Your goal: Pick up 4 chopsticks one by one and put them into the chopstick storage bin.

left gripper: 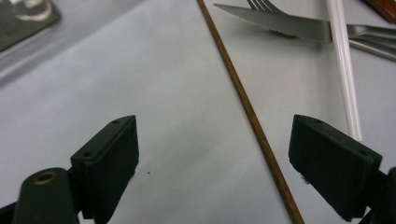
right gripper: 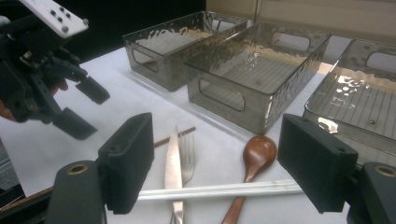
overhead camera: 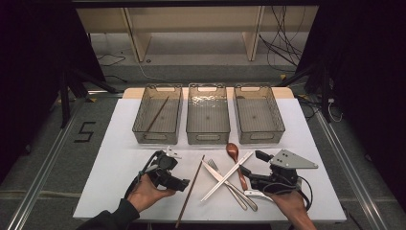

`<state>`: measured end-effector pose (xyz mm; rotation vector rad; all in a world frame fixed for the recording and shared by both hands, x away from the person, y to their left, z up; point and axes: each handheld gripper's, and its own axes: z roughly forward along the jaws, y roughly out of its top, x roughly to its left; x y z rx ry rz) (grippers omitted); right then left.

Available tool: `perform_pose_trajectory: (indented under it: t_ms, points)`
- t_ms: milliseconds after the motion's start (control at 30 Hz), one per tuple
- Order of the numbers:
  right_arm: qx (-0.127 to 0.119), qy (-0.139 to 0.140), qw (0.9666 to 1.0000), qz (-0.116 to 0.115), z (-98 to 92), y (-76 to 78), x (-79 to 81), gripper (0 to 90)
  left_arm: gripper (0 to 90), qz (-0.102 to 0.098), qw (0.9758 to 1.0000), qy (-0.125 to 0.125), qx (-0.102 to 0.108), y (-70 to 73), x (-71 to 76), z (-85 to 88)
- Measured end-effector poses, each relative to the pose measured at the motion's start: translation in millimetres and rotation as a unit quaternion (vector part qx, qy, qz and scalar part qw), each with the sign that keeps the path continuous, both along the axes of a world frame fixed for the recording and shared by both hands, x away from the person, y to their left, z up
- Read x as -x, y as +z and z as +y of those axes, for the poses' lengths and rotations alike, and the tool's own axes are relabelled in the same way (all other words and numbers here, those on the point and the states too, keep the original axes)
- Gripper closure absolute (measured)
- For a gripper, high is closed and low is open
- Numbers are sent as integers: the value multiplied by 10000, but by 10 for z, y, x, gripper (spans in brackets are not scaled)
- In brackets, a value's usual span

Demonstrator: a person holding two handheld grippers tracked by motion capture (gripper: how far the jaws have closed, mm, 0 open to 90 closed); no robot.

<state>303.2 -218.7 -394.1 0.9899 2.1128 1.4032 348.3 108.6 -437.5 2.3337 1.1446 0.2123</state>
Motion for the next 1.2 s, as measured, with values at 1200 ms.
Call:
perform_pose_trajectory:
  t_ms: [1200]
  points:
    - [10,-8,10000,3,-4,0,0,278,417,199,9967,-645,-447,-290,67,-250]
